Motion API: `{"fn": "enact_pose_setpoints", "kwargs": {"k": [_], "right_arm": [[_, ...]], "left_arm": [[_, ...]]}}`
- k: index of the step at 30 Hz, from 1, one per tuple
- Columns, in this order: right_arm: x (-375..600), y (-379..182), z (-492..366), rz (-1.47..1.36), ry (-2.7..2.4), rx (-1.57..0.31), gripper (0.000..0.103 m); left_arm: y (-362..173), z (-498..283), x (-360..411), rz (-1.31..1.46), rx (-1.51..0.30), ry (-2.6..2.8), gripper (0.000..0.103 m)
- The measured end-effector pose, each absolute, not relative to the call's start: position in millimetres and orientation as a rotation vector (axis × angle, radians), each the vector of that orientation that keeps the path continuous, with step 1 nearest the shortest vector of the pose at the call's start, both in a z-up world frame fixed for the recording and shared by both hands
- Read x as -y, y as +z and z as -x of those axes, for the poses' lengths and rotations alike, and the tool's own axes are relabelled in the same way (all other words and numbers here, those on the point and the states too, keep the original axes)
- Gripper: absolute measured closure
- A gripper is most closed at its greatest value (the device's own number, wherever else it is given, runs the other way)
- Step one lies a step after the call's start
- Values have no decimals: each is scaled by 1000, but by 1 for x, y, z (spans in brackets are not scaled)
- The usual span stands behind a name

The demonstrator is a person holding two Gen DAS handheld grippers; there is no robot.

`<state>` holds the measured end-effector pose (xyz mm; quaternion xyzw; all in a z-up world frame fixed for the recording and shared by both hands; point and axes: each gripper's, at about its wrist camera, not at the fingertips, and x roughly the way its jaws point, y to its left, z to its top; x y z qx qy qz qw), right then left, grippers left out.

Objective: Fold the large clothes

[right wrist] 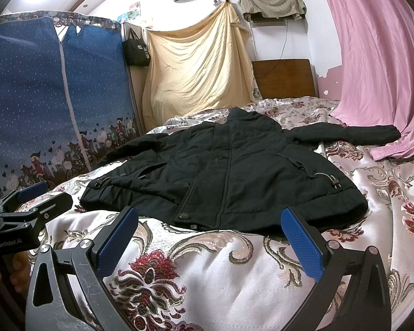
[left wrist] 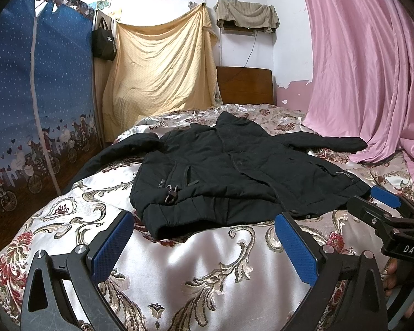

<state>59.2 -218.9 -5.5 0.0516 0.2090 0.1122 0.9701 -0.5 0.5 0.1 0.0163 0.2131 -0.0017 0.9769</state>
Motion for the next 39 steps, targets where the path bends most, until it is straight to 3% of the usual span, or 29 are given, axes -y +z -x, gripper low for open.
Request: {"fn": "enact_pose_setpoints", "kwargs": {"k": [7, 13, 23, 39], "right_arm": [[224, -8, -58, -105, 217, -438, 1], [211, -12, -77, -35, 91, -600, 1], [223, 26, -81, 30, -2, -636, 1], [280, 34, -196, 16, -22, -688, 1]], "left_arm": [[-5, -7, 1, -48, -474, -5, 0], [-3, -20, 4, -75, -555, 1, 0], [31, -50, 0, -66, -664, 60, 0], [42, -219, 54, -139, -896, 30, 0]]}}
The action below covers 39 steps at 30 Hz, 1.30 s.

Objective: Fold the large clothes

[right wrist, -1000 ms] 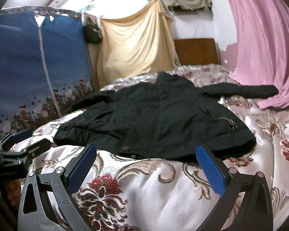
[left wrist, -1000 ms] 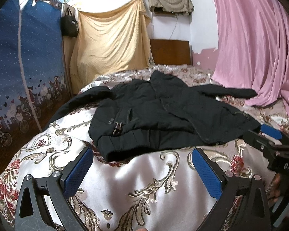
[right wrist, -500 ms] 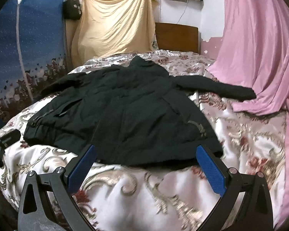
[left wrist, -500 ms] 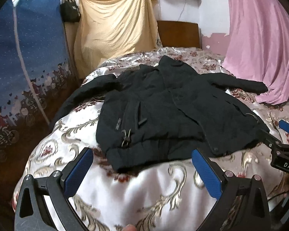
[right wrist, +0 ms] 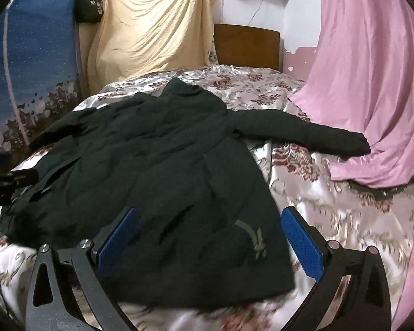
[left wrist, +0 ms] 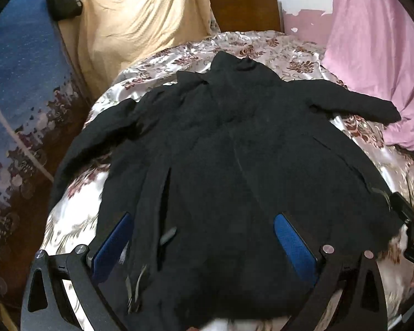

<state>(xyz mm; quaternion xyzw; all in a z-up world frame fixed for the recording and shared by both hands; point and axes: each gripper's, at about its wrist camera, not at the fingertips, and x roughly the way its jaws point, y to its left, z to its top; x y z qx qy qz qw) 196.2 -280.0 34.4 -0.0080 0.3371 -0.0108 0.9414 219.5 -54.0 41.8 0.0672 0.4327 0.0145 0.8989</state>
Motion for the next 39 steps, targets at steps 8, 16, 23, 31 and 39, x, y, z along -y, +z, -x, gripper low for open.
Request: {"fn": "enact_pose_setpoints", "kwargs": {"k": [8, 16, 23, 31, 39], "right_arm": [[336, 52, -241, -71, -47, -649, 1], [406, 46, -299, -180, -90, -645, 1], [467, 16, -375, -270, -181, -658, 1], [545, -24, -450, -395, -338, -731, 1], [616, -63, -472, -677, -357, -746, 1]], "left_arm": [[41, -287, 80, -176, -869, -30, 0], [20, -359, 108, -222, -871, -53, 0], [0, -423, 141, -221, -855, -92, 0], [-24, -501, 192, -198, -761, -122, 0], [-61, -556, 218, -160, -791, -108, 0]]}}
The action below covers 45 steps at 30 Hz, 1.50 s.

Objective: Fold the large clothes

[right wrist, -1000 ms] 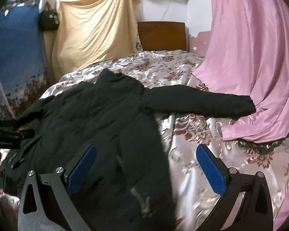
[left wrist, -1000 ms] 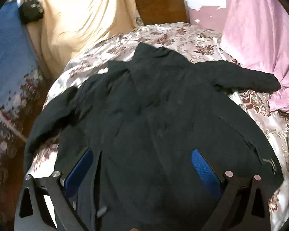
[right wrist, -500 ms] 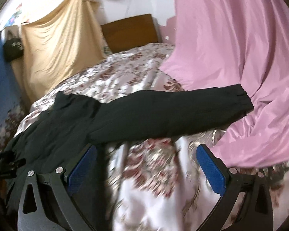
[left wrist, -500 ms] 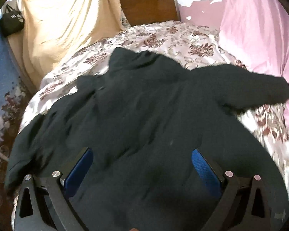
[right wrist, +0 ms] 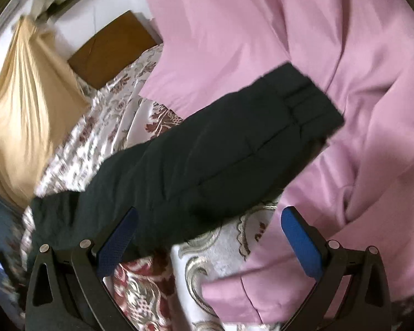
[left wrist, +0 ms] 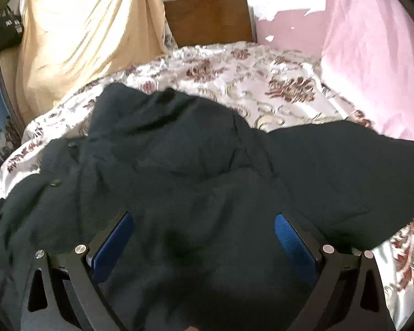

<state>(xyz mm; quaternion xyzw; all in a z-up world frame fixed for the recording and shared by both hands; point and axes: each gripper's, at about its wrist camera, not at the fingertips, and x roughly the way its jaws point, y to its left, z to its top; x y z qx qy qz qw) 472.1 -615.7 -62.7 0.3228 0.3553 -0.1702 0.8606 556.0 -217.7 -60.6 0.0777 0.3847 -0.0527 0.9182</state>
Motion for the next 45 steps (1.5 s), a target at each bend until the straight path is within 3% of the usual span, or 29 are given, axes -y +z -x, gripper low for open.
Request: {"fn": "enact_pose_setpoints", "kwargs": {"k": [9, 11, 13, 16, 18, 26, 32, 38, 45], "right_arm": [[622, -101, -490, -910, -534, -698, 3], [616, -104, -494, -898, -567, -687, 21], [612, -106, -500, -886, -582, -688, 60], [603, -102, -507, -885, -582, -654, 84], [599, -87, -511, -836, -571, -634, 92], [552, 13, -507, -571, -465, -501, 95], [451, 86, -517, -339, -272, -414, 95], [333, 117, -525, -149, -69, -429, 95], [186, 109, -522, 110, 97, -462, 95]], "left_arm": [[-110, -578, 220, -133, -961, -139, 0], [-117, -581, 220, -116, -976, -152, 0], [-122, -583, 219, -98, -982, -159, 0], [-124, -584, 218, -92, -988, -166, 0], [-121, -584, 213, -68, -988, -185, 0], [-76, -544, 157, -46, -976, -209, 0], [-22, -502, 74, -16, -970, -199, 0], [19, -450, -18, 66, -967, -171, 0], [41, -393, -110, 162, -931, -108, 0]]}}
